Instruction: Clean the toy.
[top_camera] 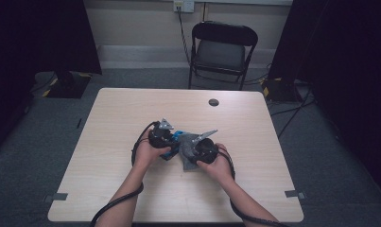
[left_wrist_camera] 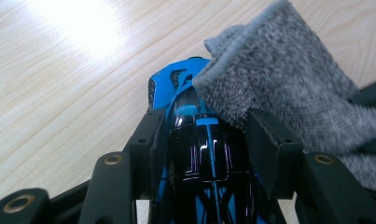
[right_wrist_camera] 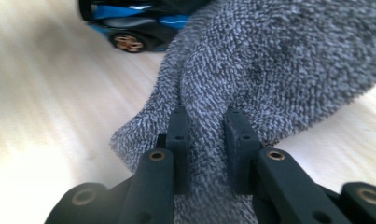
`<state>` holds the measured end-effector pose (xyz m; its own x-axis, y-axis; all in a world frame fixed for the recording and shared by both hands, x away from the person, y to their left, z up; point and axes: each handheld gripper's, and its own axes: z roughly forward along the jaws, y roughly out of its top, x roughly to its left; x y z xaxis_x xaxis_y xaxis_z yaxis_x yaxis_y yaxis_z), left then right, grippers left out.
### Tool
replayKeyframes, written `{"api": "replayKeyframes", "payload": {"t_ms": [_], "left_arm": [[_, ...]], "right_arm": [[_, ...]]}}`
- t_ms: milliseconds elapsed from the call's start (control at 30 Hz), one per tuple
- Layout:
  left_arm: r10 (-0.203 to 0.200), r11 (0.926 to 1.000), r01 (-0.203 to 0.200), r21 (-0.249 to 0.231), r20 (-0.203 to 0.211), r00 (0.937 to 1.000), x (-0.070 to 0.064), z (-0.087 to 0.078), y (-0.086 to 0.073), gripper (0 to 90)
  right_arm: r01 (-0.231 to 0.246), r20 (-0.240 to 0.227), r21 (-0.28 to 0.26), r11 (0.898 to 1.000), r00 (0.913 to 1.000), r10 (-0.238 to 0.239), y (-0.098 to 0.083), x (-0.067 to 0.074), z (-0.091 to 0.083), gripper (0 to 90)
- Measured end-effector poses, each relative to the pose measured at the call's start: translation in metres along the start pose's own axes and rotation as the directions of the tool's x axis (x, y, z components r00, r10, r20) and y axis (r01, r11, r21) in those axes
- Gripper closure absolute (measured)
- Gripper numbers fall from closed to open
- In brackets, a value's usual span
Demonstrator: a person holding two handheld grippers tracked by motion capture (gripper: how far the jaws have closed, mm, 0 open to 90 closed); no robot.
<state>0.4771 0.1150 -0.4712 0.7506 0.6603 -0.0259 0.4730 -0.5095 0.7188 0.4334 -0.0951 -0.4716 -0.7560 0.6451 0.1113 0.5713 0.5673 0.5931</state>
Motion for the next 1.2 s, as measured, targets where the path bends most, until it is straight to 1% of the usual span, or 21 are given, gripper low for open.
{"api": "replayKeyframes", "payload": {"t_ms": [100, 133, 233, 300, 400, 467, 500, 600, 667, 900, 967, 1000, 1100, 1200], "left_arm": [[-0.005, 1.0, 0.005, -0.002, -0.002, 1.0, 0.0, 0.0, 0.0, 49.1], [-0.003, 1.0, 0.003, -0.003, -0.003, 1.0, 0.0, 0.0, 0.0, 49.1], [-0.009, 0.9999, 0.009, -0.007, 0.001, 1.0, 0.0, -0.001, -0.001, 49.1], [0.0, 1.0, 0.0, 0.0, 0.0, 1.0, 0.001, -0.002, -0.002, 49.2], [-0.006, 1.0, 0.006, -0.003, 0.002, 1.0, 0.0, -0.002, -0.002, 49.3], [-0.006, 1.0, 0.006, -0.003, 0.002, 1.0, 0.0, -0.002, -0.002, 49.3], [-0.005, 1.0, 0.005, -0.003, 0.002, 1.0, 0.0, -0.002, -0.002, 49.3], [-0.005, 1.0, 0.005, -0.002, 0.0, 1.0, 0.0, -0.002, -0.003, 49.3], [-0.013, 0.9998, 0.013, -0.018, -0.004, 0.9999, -0.001, -0.001, -0.003, 49.4], [-0.014, 0.9998, 0.014, -0.017, -0.002, 0.9999, -0.001, -0.002, -0.003, 49.4], [-0.007, 0.9999, 0.007, -0.013, -0.004, 1.0, 0.0, -0.002, -0.004, 49.4], [-0.013, 0.9997, 0.013, -0.02, -0.005, 0.9999, 0.0, -0.002, -0.004, 49.5], [-0.018, 0.9995, 0.018, -0.025, -0.004, 0.9998, -0.001, -0.001, -0.004, 49.5], [-0.021, 0.9993, 0.021, -0.032, -0.007, 0.9997, -0.002, -0.001, -0.004, 49.5]], "right_arm": [[0.003, -0.024, -0.005, 1.0, 0.9997, -0.003, 0.001, 0.006, 0.002, 74.3], [0.003, -0.041, -0.008, 1.0, 0.9991, -0.003, 0.001, 0.008, 0.003, 74.4], [0.008, -0.055, -0.012, 1.0, 0.9985, -0.009, 0.003, 0.014, 0.005, 74.5], [-0.001, -0.076, -0.018, 1.0, 0.9971, 0.0, 0.003, 0.018, 0.006, 74.7], [0.001, -0.098, -0.018, 1.0, 0.9952, -0.003, 0.004, 0.023, 0.008, 75.3], [-0.001, -0.124, -0.018, 1.0, 0.9922, -0.002, 0.005, 0.026, 0.009, 75.5], [0.003, -0.122, -0.019, 1.0, 0.9925, -0.005, 0.005, 0.027, 0.009, 75.5], [-0.002, -0.151, -0.024, 1.0, 0.9886, -0.001, 0.004, 0.027, 0.009, 75.6], [0.001, -0.156, -0.029, 1.0, 0.9878, -0.005, 0.003, 0.027, 0.009, 75.7], [0.006, -0.186, -0.031, 1.0, 0.9824, -0.012, 0.003, 0.032, 0.011, 75.8], [0.015, -0.194, -0.028, 0.999, 0.9809, -0.02, 0.003, 0.035, 0.011, 76.0], [0.014, -0.21, -0.029, 0.999, 0.9775, -0.02, 0.002, 0.038, 0.012, 76.2], [0.049, -0.212, -0.023, 0.999, 0.9759, -0.052, 0.002, 0.047, 0.013, 76.1], [0.074, -0.229, -0.02, 0.997, 0.9703, -0.077, 0.002, 0.054, 0.014, 76.2]]}}
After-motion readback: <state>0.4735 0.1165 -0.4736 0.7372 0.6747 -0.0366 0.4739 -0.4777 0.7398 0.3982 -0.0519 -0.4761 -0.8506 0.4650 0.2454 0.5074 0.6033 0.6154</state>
